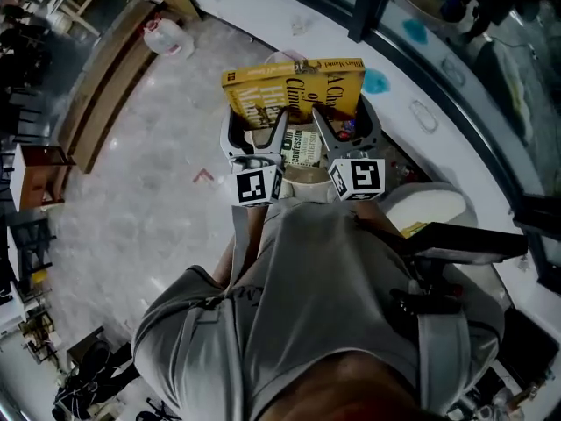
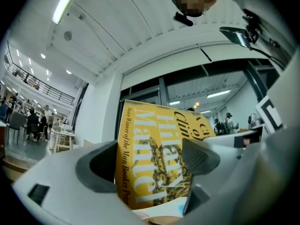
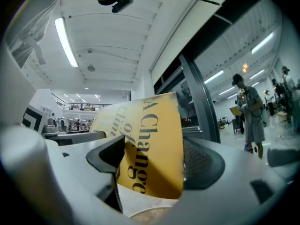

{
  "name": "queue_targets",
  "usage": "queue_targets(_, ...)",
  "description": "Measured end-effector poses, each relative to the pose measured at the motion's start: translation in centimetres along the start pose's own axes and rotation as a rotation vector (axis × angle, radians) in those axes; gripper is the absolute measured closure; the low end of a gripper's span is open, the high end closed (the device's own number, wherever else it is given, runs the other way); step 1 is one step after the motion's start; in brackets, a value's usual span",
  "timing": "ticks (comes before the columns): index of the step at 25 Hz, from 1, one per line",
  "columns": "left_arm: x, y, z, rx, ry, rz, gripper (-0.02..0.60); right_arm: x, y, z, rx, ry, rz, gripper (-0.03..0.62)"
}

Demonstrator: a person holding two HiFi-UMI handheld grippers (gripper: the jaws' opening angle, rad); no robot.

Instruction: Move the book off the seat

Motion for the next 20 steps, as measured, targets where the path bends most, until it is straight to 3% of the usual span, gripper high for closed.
queue_targets(11,-4.1,0.0,3.0,0.088,-0.078,0.002,0.147,-3.8,0.5,1.2,0.083,-0.094,0.020,0.214)
queue_targets(20,-3.9,-5.4,3.1,0.072,-0.120,0.110,0.147,-3.1,-3.9,0.8,0.051,-0.146,0.097,0.214)
Point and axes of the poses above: the fingertips, and each gripper's own axes: x backward along the fingers, z to its left, y out of its top, the point moved 4 cm from there along x, backward along the fingers, and after that the axes turned 15 degrees about y, right-handed, at the moved point
